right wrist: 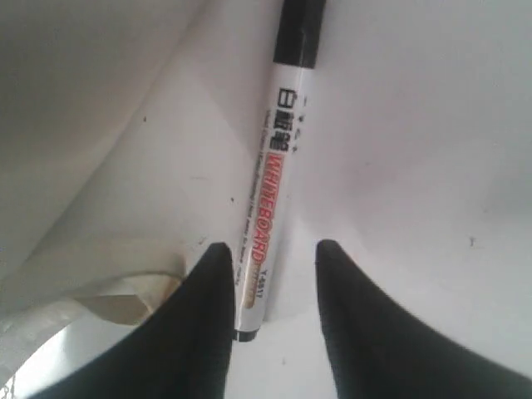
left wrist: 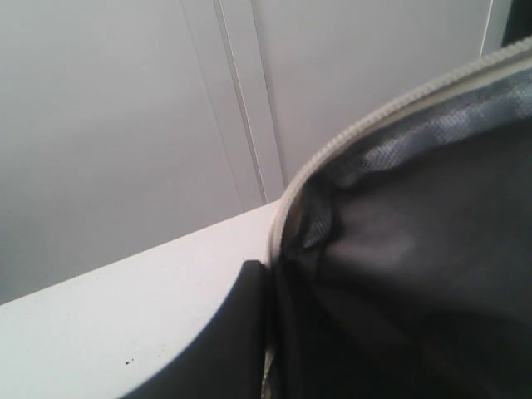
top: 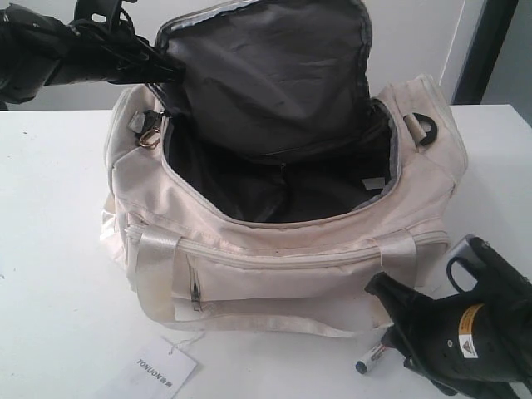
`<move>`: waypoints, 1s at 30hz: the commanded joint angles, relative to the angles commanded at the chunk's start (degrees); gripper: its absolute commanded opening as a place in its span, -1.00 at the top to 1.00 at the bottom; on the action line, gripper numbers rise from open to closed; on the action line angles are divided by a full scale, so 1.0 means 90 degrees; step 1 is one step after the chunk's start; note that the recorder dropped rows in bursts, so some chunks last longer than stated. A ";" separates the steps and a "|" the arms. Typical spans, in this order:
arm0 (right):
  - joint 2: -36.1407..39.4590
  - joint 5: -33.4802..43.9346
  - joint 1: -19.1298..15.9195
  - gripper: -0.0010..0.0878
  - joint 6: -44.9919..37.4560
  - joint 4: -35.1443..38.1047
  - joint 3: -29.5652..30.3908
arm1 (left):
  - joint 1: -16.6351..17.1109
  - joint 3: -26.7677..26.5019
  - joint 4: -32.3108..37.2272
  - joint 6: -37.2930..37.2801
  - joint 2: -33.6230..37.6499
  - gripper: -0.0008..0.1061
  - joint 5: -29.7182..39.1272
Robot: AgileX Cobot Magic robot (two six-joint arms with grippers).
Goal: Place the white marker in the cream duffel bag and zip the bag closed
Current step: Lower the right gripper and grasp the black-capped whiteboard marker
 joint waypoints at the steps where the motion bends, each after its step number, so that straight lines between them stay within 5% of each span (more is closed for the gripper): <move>1: 0.0092 -0.0117 0.0000 0.20 0.0122 0.0000 0.0000 | 0.0000 0.0000 0.0000 0.0000 0.0000 0.99 0.0000; 10: 0.0969 -0.0088 0.0000 0.20 0.0163 0.0009 -0.0318 | 0.0000 0.0000 0.0000 0.0000 0.0000 0.99 0.0000; 20: 0.1282 0.0990 0.0000 0.22 0.0647 0.0028 -0.0290 | 0.0000 0.0000 0.0000 0.0000 0.0000 0.99 0.0000; 30: 0.1476 0.0755 0.0000 0.31 0.0733 0.0028 -0.0290 | 0.0000 0.0000 0.0000 0.0000 0.0000 0.99 0.0000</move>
